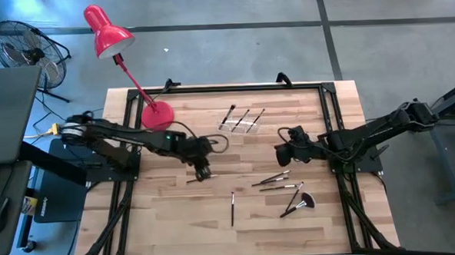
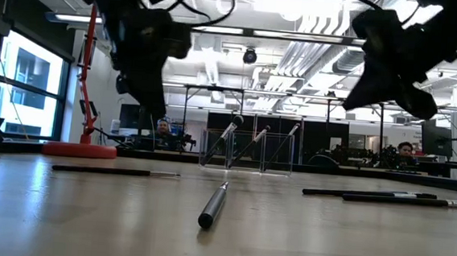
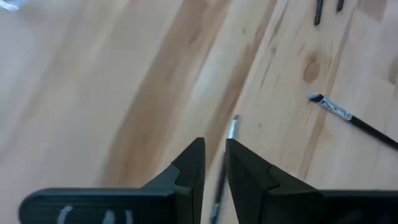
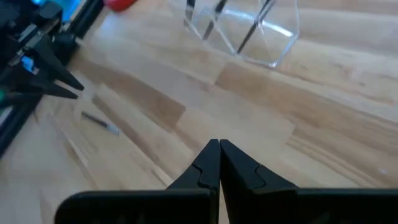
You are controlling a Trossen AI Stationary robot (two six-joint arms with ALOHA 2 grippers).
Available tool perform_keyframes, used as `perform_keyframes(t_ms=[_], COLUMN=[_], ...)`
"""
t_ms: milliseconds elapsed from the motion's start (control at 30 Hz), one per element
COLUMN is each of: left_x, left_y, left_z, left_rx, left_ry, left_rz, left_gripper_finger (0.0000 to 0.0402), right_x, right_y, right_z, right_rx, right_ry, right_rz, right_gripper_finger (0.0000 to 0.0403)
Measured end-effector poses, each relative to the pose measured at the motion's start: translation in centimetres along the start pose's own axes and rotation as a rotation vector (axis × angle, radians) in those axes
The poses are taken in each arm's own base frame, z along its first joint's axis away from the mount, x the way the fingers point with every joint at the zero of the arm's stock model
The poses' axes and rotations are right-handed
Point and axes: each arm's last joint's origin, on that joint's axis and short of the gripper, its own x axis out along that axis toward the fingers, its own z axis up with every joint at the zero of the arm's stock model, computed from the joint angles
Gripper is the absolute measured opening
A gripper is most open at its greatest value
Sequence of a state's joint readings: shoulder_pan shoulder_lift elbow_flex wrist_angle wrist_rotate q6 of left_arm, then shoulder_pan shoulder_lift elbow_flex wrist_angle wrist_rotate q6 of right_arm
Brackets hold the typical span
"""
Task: Put items in baskets/containers
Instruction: Put the highlighter brush into the transparent organizer
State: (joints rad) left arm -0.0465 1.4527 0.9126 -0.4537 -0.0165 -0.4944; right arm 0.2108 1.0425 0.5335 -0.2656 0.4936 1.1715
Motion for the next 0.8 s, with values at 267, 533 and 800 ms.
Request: perform_keyframes(t_ms=[267,533,800], left_x=[-1.5,-1.7,-1.7], left_y=[2.9,4.0,4.2], left_z=[-0.1,0.2,0.5], left_rx=[0.098,0.240,0.304], left_ry=[-0.020,0.005,-0.015], left_rz=[-0.016,-0.071,-0.073], left_gripper_finger=[0.0062,0.0062,0.0062], right_x=[1.0,0.7,-0.7], right_y=[4.0,6.4,7.5], right_z=[0.7,-1.8,-5.7], right_rx=[0.028,0.205,0.310], right_ry=[0.164,0.407,0.558], right_rz=[-0.221,-0.597,-0.662], right_gripper_finger=[0.0000,0.0000,0.0005])
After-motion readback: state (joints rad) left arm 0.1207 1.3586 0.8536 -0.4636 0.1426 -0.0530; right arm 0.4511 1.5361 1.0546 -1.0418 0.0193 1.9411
